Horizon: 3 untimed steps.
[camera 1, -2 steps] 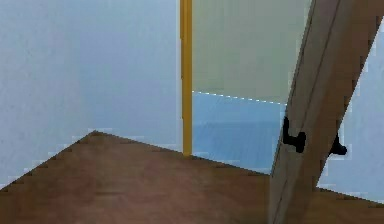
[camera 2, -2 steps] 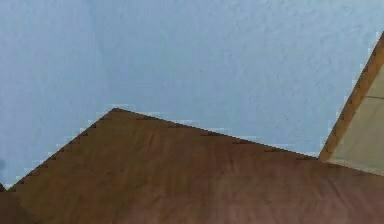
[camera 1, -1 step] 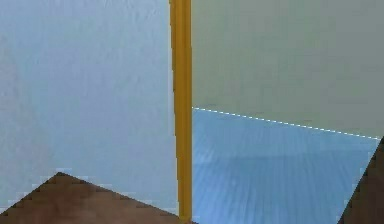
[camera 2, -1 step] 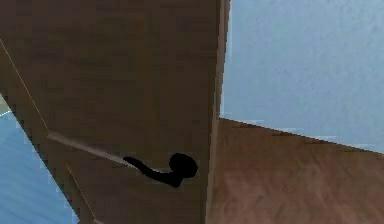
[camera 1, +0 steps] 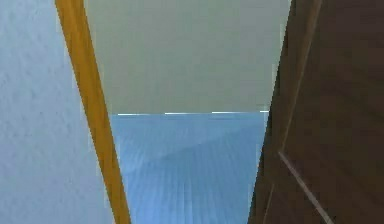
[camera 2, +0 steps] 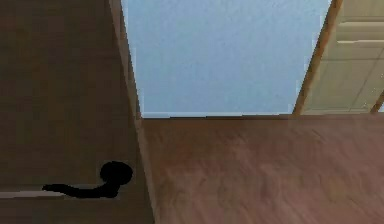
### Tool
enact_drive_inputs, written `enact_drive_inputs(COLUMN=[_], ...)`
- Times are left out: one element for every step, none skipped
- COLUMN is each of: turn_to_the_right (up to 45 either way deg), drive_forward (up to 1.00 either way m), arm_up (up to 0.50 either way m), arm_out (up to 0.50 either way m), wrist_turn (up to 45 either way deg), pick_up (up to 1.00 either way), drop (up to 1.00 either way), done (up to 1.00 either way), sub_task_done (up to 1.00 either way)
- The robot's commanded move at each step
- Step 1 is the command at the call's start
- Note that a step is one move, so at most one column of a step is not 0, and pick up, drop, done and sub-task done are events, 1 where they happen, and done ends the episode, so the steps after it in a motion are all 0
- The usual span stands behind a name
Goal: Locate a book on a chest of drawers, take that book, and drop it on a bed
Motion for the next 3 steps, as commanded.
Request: enact_drive_inputs(turn_to_the_right=[0.0,0.0,-45.0], drive_forward=[1.00,0.15,0.00], arm_up=[0.00,0.00,0.00], arm_out=[0.00,0.00,0.00], wrist_turn=[0.0,0.0,0.0], pick_up=[0.00,0.00,0.00], drop=[0.00,0.00,0.00], done=[0.00,0.00,0.00], sub_task_done=[0.00,0.00,0.00])
